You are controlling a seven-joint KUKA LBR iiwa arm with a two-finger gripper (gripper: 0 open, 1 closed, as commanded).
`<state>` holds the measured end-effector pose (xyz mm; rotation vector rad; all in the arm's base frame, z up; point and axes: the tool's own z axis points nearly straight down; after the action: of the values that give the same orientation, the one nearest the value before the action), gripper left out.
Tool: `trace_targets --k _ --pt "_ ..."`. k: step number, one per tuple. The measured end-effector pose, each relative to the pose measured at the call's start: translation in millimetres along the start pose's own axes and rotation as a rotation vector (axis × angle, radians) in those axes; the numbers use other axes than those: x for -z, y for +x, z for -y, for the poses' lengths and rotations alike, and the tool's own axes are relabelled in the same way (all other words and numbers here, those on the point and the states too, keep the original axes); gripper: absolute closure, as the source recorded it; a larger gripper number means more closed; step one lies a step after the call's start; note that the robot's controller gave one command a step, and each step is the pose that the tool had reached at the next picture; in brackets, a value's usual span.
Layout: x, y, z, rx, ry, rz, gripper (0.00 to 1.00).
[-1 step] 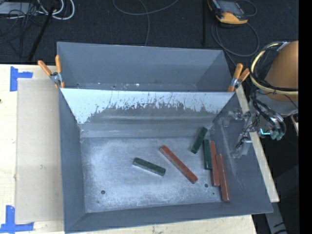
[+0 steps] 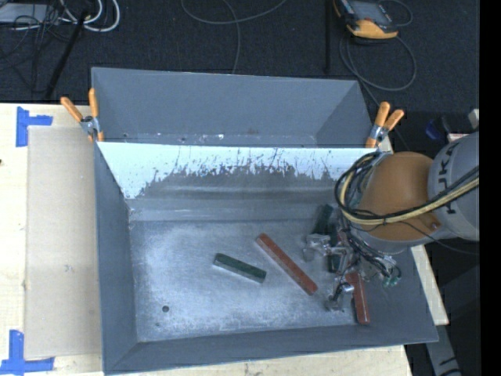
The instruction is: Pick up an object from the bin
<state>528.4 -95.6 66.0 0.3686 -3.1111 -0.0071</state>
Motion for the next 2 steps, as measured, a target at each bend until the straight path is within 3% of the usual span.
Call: trace_targets --k 1,2 --pt "40.9 12.8 -85.3 -0.138 0.0 0.006 0.0" --pt "53.9 -31.4 -138.6 -0.393 0.002 0.011 0.0"
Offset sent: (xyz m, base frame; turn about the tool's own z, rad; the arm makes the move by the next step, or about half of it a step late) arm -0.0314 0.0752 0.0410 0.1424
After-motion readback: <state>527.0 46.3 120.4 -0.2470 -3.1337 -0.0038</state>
